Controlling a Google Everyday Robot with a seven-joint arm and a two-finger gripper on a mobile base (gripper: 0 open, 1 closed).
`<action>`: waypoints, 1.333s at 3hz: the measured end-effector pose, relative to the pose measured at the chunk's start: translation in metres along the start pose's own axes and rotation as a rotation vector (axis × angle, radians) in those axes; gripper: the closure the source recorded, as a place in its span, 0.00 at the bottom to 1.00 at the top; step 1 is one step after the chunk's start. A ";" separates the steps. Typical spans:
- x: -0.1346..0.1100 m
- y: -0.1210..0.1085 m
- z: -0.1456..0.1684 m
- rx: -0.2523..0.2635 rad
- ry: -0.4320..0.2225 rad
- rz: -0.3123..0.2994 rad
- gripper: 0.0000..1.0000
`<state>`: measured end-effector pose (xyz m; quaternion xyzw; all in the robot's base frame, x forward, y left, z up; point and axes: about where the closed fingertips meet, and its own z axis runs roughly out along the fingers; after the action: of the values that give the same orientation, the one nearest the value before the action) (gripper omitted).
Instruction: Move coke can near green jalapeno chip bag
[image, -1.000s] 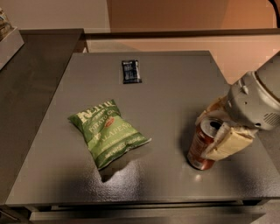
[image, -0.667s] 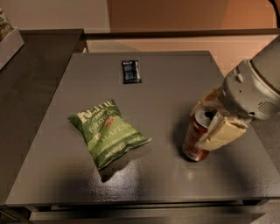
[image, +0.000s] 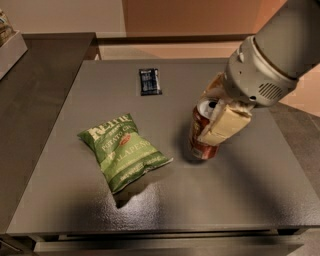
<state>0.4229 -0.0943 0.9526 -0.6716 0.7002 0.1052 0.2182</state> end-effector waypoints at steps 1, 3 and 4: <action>-0.012 -0.017 0.010 0.007 0.004 0.000 1.00; -0.017 -0.037 0.040 -0.020 -0.003 0.024 1.00; -0.018 -0.038 0.055 -0.044 -0.011 0.030 1.00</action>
Offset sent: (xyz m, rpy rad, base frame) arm 0.0498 0.0281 -0.0239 0.0013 0.0319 -0.0209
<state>0.4693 -0.0570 0.9180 -0.6650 0.7065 0.1275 0.2056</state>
